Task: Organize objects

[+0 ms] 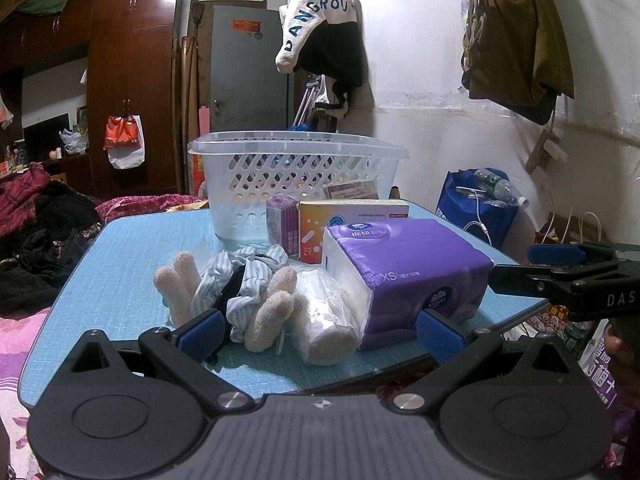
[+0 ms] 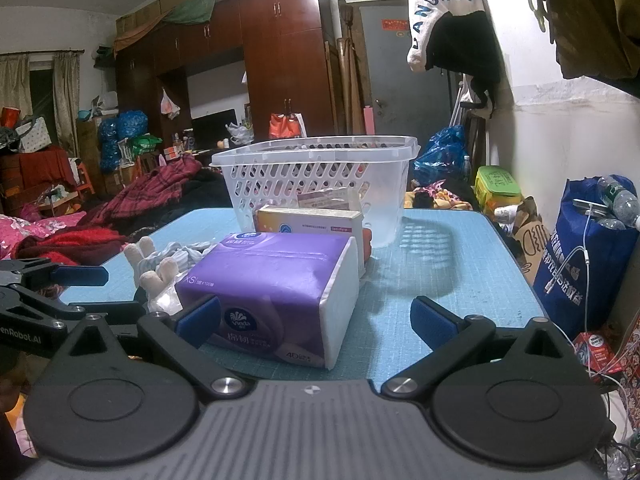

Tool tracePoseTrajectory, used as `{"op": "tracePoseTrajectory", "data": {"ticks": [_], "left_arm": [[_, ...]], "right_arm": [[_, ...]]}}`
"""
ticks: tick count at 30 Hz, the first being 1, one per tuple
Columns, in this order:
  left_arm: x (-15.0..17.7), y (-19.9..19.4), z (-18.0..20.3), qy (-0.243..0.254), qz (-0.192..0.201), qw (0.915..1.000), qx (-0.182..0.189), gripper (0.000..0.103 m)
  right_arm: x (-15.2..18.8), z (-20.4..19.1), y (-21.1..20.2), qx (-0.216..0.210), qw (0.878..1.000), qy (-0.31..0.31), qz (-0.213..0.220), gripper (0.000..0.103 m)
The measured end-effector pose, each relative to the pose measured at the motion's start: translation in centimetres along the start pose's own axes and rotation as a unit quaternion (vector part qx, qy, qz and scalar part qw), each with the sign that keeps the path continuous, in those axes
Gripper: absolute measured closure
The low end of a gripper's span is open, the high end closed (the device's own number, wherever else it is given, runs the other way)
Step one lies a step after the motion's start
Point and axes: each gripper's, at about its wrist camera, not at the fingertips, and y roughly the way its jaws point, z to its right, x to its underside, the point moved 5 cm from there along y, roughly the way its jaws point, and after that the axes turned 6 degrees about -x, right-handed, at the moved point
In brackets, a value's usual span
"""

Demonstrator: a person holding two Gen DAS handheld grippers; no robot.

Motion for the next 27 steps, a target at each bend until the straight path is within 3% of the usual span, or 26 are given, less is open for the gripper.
{"op": "tracePoseTrajectory", "data": {"ticks": [13,21,24,27], "left_arm": [[-0.1,-0.1,0.0,-0.003,0.003,1.0,0.001,0.0],[-2.2,-2.1,0.5,0.007,0.133,0.9911,0.011,0.0],[-2.9,-1.2,1.3,0.023,0.136,0.9898,0.037,0.0],[-2.1,0.3,2.6,0.046,0.115,0.9898,0.07,0.0]], "right_arm": [[-0.1,0.0,0.0,0.0,1.0,0.0,0.003,0.0],[-0.8,0.6,-1.1,0.015,0.994,-0.029,0.107,0.0],[-0.6,1.6,-0.8,-0.023,0.991,-0.021,0.132,0.0],[-0.5,2.5,0.2,-0.046,0.994,-0.01,0.103,0.0]]}}
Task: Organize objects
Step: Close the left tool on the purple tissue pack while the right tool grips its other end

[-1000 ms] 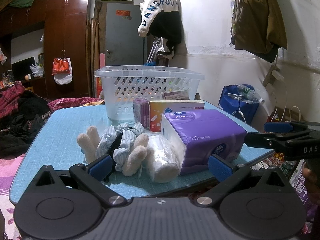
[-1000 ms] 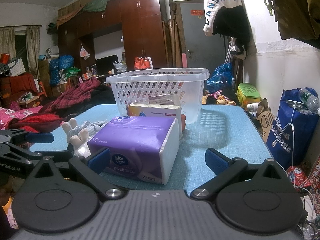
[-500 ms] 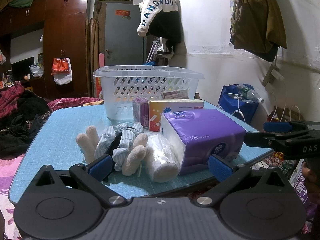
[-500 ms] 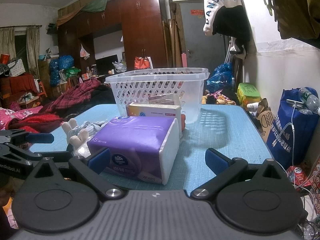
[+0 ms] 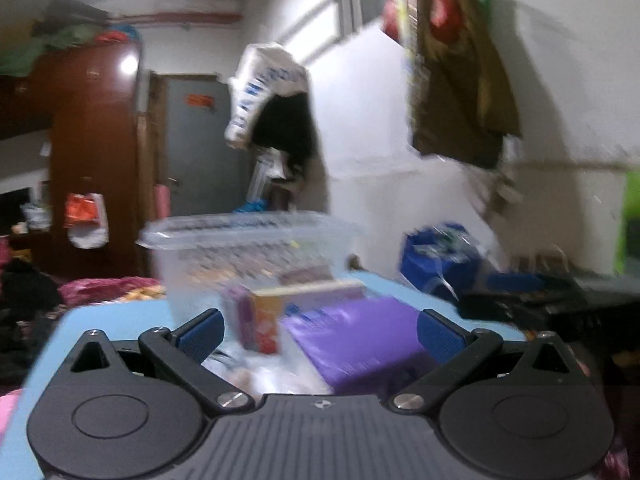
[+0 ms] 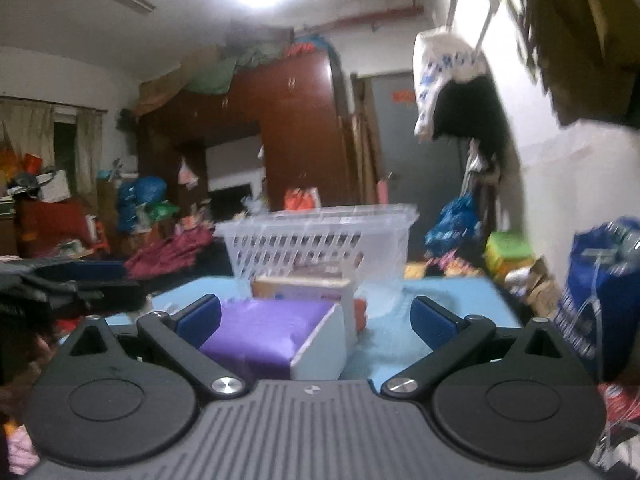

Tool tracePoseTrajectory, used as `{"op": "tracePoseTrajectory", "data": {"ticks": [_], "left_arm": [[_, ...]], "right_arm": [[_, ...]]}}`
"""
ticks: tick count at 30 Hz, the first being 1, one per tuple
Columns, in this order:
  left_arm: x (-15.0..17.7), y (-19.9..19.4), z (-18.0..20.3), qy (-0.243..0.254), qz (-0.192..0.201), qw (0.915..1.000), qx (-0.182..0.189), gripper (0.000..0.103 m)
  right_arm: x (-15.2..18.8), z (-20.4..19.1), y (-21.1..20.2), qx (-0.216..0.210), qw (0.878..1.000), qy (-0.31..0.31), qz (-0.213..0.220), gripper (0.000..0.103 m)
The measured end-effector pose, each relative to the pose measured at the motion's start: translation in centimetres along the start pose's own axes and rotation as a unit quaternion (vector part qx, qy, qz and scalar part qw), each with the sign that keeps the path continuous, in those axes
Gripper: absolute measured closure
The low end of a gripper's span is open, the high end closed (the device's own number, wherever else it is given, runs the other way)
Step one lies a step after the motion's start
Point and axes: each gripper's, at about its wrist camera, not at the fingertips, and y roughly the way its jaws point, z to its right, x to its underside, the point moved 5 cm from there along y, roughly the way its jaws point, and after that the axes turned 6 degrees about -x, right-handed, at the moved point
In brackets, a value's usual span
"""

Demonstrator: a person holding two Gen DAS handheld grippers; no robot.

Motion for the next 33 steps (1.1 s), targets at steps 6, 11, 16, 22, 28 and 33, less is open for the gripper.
{"op": "tracePoseTrajectory", "data": {"ticks": [6,11,16,22,28,33], "left_arm": [[1.9,1.4,1.2,0.019,-0.012,0.9992,0.033,0.0],[2.8,1.8,1.2,0.02,-0.016,0.9987,0.044,0.008],[3.5,2.5,0.7,0.015,-0.022,0.998,0.057,0.021],[3.8,2.6,1.2,0.03,-0.011,0.9975,0.062,0.031],[4.0,2.8,1.2,0.042,-0.007,0.998,0.047,0.039],[4.0,2.5,1.5,0.038,0.004,0.9987,0.034,0.041]], "right_arm": [[1.1,0.0,0.7,-0.036,0.999,-0.001,-0.026,0.0],[2.1,-0.1,0.7,-0.054,0.998,-0.008,-0.041,0.014],[3.1,0.3,0.7,-0.077,0.996,-0.011,-0.054,0.031],[3.6,0.0,1.1,-0.106,0.992,-0.025,-0.059,0.045],[3.7,-0.1,1.2,-0.098,0.992,-0.052,-0.054,0.045],[3.6,-1.1,0.8,-0.074,0.993,-0.086,-0.041,0.048]]}}
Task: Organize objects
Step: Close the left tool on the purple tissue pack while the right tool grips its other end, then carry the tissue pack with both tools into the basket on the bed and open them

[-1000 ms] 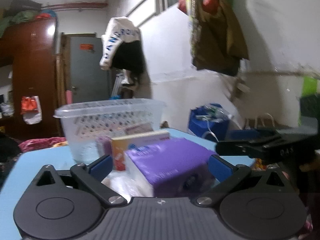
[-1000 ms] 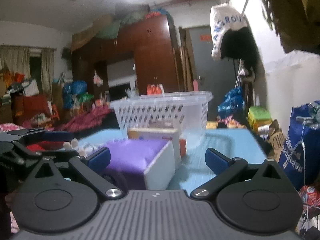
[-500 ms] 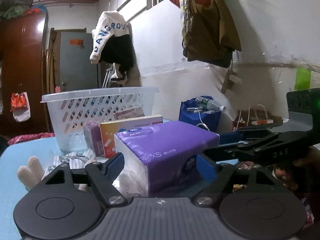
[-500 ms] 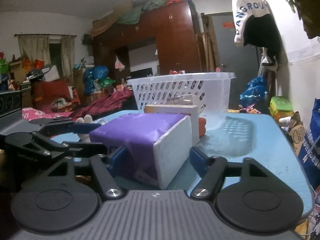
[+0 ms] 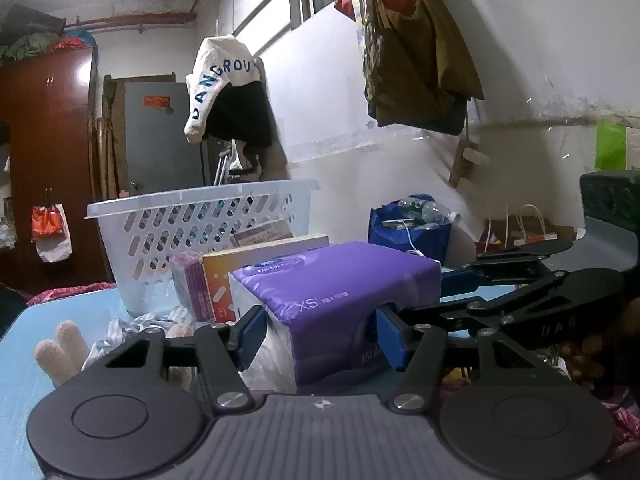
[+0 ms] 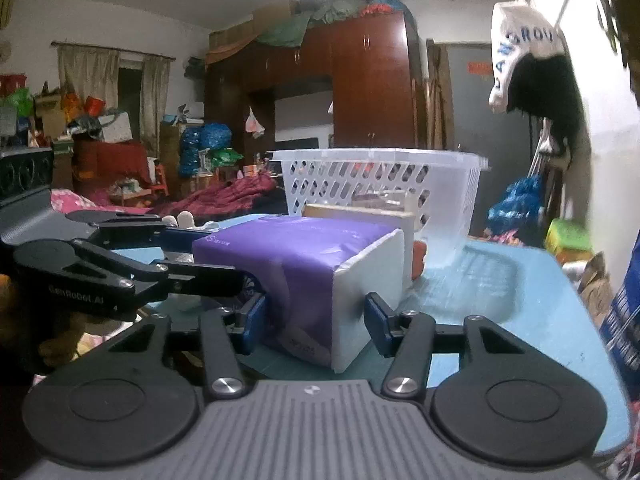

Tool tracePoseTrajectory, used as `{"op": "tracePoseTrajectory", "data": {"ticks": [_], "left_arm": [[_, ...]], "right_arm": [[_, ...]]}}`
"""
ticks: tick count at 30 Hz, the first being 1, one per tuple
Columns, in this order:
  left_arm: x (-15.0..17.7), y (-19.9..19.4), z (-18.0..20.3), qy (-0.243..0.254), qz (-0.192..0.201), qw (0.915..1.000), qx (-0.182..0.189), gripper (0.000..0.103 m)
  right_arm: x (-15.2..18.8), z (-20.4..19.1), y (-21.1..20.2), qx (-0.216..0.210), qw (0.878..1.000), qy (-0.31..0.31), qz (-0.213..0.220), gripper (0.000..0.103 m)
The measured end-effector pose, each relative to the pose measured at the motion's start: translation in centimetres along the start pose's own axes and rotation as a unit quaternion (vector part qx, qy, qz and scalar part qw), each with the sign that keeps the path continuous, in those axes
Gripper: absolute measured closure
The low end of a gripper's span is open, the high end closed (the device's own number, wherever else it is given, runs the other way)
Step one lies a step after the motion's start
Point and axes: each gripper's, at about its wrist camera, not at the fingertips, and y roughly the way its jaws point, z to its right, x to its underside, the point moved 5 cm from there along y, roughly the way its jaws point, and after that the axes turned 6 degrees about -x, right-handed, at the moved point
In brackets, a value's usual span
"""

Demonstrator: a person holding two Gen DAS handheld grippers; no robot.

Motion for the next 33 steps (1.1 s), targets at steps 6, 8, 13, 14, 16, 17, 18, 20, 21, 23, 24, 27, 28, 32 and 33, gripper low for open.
{"op": "tracePoseTrajectory", "data": {"ticks": [6,8,13,14,16,17,18,20,21,23,24,27,28,32,33], "left_arm": [[-1.8,-2.1,0.4,0.005,0.046,0.9989,-0.007,0.041],[-2.9,-2.8,0.5,0.01,0.065,0.9978,-0.012,0.041],[-8.6,-3.5,-0.9,0.019,0.112,0.9933,-0.021,0.042],[-10.0,-3.5,-1.2,0.021,0.12,0.9922,-0.022,0.042],[-13.1,-3.4,-1.9,0.024,0.137,0.99,-0.025,0.042],[-14.5,-3.2,-2.2,0.027,0.144,0.9889,-0.027,0.042],[-16.1,-2.8,-2.6,0.029,0.148,0.9882,-0.028,0.042],[-18.1,-2.0,-3.1,0.027,0.147,0.9883,-0.028,0.042],[-19.1,-1.3,-3.6,0.028,0.145,0.9887,-0.027,0.042],[-20.6,0.2,-4.5,0.018,0.132,0.9908,-0.022,0.042],[-21.2,1.1,-5.0,0.015,0.125,0.9918,-0.022,0.043],[-22.1,3.5,-5.9,0.005,0.103,0.9944,-0.025,0.043],[-22.1,4.3,-6.2,0.004,0.096,0.995,-0.027,0.043],[-21.2,7.3,-7.5,-0.005,0.059,0.9978,-0.031,0.043],[-20.8,7.9,-8.0,-0.011,0.05,0.9983,-0.03,0.043]], "right_arm": [[-2.0,-1.2,-1.8,0.017,0.998,-0.04,0.037,0.051],[-3.3,-1.3,-2.2,0.02,0.997,-0.05,0.049,0.051],[-9.5,-0.4,-2.0,0.021,0.993,-0.08,0.082,0.052],[-10.9,-0.1,-2.0,0.021,0.992,-0.083,0.09,0.052],[-13.7,0.6,-1.7,0.024,0.99,-0.088,0.103,0.052],[-14.8,1.0,-1.6,0.026,0.99,-0.091,0.107,0.053],[-15.9,1.3,-1.4,0.029,0.989,-0.093,0.11,0.053],[-17.6,2.2,-0.7,0.033,0.989,-0.093,0.107,0.053],[-18.3,2.7,-0.2,0.035,0.99,-0.092,0.102,0.053],[-19.1,3.8,1.0,0.037,0.991,-0.084,0.093,0.054],[-19.4,4.2,1.6,0.04,0.992,-0.081,0.088,0.054],[-19.4,5.5,3.6,0.044,0.994,-0.067,0.068,0.054],[-19.4,5.8,4.3,0.044,0.995,-0.064,0.059,0.055],[-18.3,7.2,6.8,0.041,0.998,-0.044,0.021,0.055],[-18.0,7.4,7.5,0.04,0.998,-0.037,0.012,0.055]]}}
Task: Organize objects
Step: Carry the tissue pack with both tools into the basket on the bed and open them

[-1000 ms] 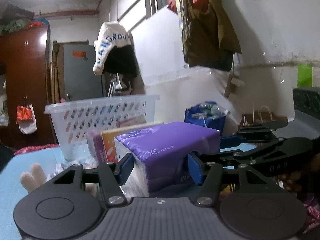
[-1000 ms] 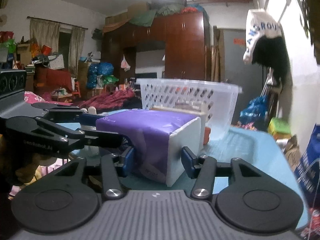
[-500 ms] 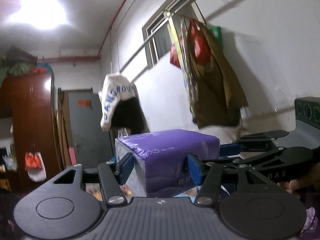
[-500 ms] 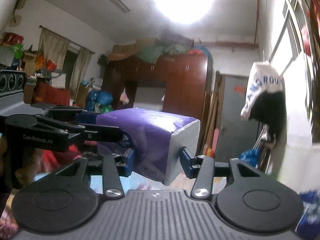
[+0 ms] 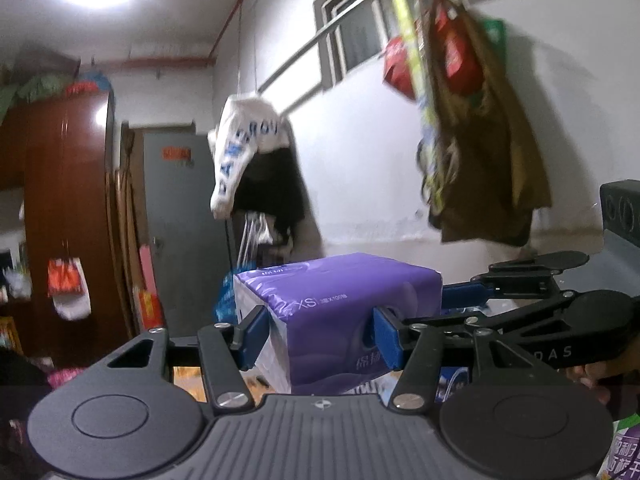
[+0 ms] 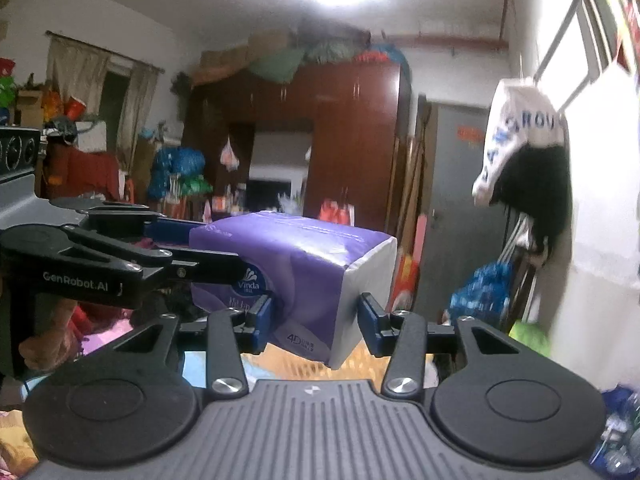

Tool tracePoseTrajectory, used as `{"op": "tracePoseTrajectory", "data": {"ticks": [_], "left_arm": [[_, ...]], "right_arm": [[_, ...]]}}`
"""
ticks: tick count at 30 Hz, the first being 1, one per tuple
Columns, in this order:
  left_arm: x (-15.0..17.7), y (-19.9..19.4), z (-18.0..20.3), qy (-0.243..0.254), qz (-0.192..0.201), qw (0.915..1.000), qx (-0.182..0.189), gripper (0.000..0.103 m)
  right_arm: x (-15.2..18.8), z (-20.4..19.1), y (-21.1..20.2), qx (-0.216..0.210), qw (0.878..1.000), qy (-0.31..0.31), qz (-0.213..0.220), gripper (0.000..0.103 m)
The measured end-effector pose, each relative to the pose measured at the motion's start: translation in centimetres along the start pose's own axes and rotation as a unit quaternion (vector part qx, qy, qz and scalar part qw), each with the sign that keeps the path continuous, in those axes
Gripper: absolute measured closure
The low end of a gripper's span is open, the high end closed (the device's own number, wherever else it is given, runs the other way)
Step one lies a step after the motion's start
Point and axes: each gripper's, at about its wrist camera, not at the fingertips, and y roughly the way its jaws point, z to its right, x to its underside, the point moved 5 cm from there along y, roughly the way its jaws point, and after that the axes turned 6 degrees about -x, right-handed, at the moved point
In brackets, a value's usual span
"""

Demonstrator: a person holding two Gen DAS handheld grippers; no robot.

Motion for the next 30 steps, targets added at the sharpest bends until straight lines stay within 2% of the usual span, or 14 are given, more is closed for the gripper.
{"op": "tracePoseTrajectory", "data": {"ticks": [6,12,16,23,30], "left_arm": [[2.9,6.0,-3.1,-0.041,-0.083,0.9957,0.0,0.044],[5.6,11.3,-5.3,-0.06,-0.165,0.9845,-0.001,0.045],[7.2,13.3,-6.5,-0.077,-0.209,0.9749,-0.004,0.045],[9.4,15.0,-7.3,-0.104,-0.263,0.9592,0.001,0.045],[10.2,15.3,-7.1,-0.094,-0.282,0.9547,-0.007,0.045]], "right_arm": [[2.4,1.7,5.1,0.005,0.996,0.042,-0.076,0.055],[4.3,3.1,8.7,0.012,0.984,0.079,-0.159,0.056],[5.4,3.0,9.7,0.017,0.975,0.083,-0.205,0.057],[6.0,3.4,11.0,0.019,0.961,0.068,-0.266,0.057],[5.9,3.5,11.0,0.019,0.956,0.077,-0.283,0.055]]}}
